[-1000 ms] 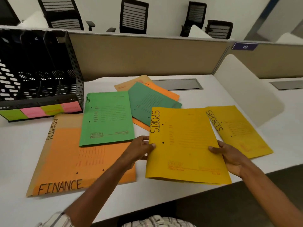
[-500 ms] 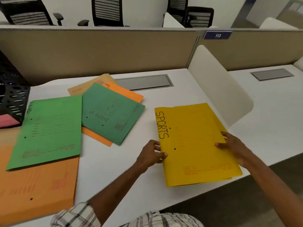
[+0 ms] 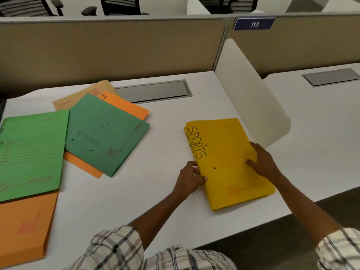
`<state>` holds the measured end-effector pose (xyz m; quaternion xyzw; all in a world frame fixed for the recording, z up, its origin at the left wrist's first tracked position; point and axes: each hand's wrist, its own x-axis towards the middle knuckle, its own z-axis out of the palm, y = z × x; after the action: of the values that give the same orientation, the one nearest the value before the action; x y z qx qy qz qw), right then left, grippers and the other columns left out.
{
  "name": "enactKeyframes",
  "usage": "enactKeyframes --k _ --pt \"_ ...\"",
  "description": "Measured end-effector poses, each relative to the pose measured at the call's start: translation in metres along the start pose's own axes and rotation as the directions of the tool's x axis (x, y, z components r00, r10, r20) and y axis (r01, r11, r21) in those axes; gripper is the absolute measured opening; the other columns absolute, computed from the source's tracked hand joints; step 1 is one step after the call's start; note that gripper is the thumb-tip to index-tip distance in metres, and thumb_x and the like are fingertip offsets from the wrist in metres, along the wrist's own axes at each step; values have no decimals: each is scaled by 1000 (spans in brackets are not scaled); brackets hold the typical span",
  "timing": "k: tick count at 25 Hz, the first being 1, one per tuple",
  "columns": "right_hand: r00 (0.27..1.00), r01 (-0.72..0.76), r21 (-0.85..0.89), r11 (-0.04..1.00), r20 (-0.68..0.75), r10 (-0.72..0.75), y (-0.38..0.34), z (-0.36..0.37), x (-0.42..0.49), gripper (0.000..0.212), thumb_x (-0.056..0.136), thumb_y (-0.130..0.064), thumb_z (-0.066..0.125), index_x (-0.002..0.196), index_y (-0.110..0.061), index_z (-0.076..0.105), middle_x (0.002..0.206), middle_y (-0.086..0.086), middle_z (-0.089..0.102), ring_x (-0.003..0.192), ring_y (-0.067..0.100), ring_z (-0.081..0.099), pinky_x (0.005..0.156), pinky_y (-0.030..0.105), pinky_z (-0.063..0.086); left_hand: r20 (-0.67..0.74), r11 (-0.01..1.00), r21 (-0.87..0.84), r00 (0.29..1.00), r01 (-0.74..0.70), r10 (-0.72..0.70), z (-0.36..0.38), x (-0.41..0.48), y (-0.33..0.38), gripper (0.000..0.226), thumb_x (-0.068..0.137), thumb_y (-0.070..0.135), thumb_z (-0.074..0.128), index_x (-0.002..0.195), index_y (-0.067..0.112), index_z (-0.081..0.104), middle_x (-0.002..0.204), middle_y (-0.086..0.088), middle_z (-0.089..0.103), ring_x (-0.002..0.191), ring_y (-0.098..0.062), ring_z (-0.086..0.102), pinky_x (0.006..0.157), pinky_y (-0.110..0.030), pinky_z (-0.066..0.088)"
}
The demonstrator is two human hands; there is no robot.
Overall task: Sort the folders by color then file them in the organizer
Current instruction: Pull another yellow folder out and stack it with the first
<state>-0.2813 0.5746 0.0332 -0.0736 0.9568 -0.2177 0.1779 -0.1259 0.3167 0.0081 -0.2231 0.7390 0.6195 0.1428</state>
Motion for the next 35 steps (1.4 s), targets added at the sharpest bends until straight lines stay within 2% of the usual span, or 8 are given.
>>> enactKeyframes --k 3,5,8,14,23,26,30,35 --pt "995 96 -8 995 40 -96 -2 24 4 69 93 -33 68 152 -13 38 163 20 25 150 36 27 121 47 22 3 982 183 999 -46 46 15 2 4 76 79 27 87 142 14 46 127 -4 54 114 -24 59 95 -38 51" --pt "994 101 -21 995 54 -100 -2 42 3 72 94 -46 62 155 -21 34 166 12 17 153 32 17 123 54 18 -33 961 265 995 -84 96 20 5 7 86 80 31 85 150 14 36 142 -8 41 128 -30 50 104 -46 48" --pt "992 113 -104 988 76 -106 1 63 -2 77 93 -63 49 158 -34 20 169 0 6 156 25 3 120 62 8 -59 944 312 990 -107 131 23 10 14 104 83 34 82 160 14 15 163 -10 16 148 -32 24 117 -51 35" --pt "984 168 -158 973 94 -154 4 72 -6 84 87 -74 31 159 -39 7 169 -6 -4 156 19 -8 119 64 -2 55 853 500 988 -151 142 37 15 17 104 90 40 75 163 14 6 171 -9 -5 157 -33 3 123 -49 22" --pt "958 279 -200 939 122 -259 -12 75 -14 80 92 -68 24 159 -35 -2 168 -8 -11 154 16 -15 122 59 -7 119 838 500 976 -219 184 42 11 13 96 97 41 64 163 14 -1 170 -12 -13 158 -28 -7 127 -45 18" --pt "958 282 -229 931 120 -261 -17 78 -17 78 93 -65 20 159 -32 -7 167 -9 -14 154 16 -17 122 60 -7 118 801 556 975 -222 188 42 11 11 84 104 35 52 162 10 -4 170 -14 -11 158 -29 -5 127 -45 19" --pt "961 276 -248 929 87 -262 -31 84 -21 72 98 -59 16 158 -30 -10 167 -9 -14 154 15 -17 122 61 -6 186 679 673 956 -293 228 32 6 1 74 109 34 38 161 5 -6 170 -16 -9 158 -32 -7 129 -46 9" --pt "941 335 -247 909 47 -334 -80 104 -31 70 99 -59 12 158 -29 -10 167 -8 -15 153 15 -19 122 58 -7 62 648 726 961 -228 269 -4 -7 -17 66 110 35 28 162 7 -1 170 -13 -9 158 -29 -11 129 -45 2"
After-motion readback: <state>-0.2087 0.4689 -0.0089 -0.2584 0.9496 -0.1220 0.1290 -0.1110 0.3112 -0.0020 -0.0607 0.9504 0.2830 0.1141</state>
